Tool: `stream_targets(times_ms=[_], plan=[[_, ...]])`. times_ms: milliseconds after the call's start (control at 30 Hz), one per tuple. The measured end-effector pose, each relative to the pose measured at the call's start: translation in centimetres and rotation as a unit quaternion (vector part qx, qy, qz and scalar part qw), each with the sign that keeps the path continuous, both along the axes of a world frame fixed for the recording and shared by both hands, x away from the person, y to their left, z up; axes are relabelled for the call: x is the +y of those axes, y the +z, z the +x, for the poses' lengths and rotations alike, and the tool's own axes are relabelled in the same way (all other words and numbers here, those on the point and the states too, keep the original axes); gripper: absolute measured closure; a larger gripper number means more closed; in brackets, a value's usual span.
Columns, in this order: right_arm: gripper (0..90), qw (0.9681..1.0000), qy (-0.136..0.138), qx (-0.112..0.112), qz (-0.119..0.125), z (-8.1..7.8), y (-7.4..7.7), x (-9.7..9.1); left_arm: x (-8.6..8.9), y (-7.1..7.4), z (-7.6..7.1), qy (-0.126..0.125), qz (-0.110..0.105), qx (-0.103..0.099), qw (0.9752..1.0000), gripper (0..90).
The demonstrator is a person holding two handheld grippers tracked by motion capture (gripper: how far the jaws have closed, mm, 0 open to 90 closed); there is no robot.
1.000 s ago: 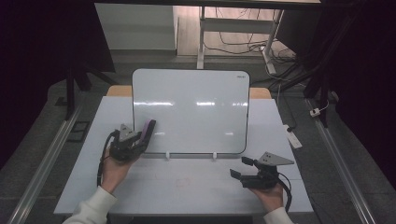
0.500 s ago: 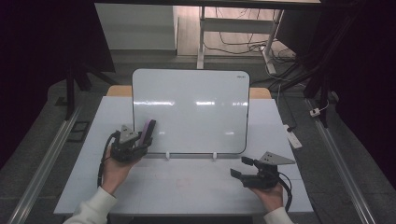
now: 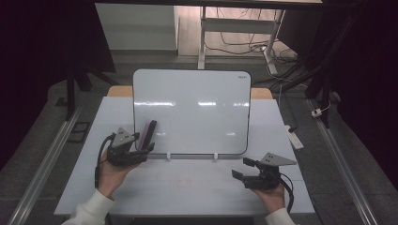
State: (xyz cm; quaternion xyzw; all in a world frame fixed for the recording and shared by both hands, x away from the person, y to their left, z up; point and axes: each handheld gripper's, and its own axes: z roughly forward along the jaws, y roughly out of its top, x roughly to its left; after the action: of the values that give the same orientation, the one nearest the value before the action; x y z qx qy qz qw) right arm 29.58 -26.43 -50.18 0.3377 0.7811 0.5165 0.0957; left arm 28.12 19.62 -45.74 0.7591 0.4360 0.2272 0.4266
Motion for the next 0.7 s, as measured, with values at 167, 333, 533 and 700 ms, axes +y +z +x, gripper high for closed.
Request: stream_targets(times_ms=[167, 333, 533, 700], plan=[[23.0, 0.9999, 0.009, -0.004, 0.005, 0.1, -0.1, -0.6, 1.0, -0.7, -1.4, -0.03, -0.01, 0.023, 0.9992, 29.7], [23.0, 0.9997, 0.006, -0.021, -0.012, -0.1, -0.1, -1.4, 2.0, -1.4, -2.8, -0.052, -0.023, 0.044, 0.9974, 29.4], [23.2, 0.999, -0.01, -0.035, -0.028, -0.1, -0.2, -2.1, 3.0, -2.9, -3.9, -0.068, -0.037, 0.073, 0.9944, 29.1], [23.4, 0.9983, -0.012, -0.042, -0.038, 0.0, -0.2, -2.1, 3.4, -3.4, -4.1, -0.07, -0.043, 0.081, 0.9933, 29.1]])
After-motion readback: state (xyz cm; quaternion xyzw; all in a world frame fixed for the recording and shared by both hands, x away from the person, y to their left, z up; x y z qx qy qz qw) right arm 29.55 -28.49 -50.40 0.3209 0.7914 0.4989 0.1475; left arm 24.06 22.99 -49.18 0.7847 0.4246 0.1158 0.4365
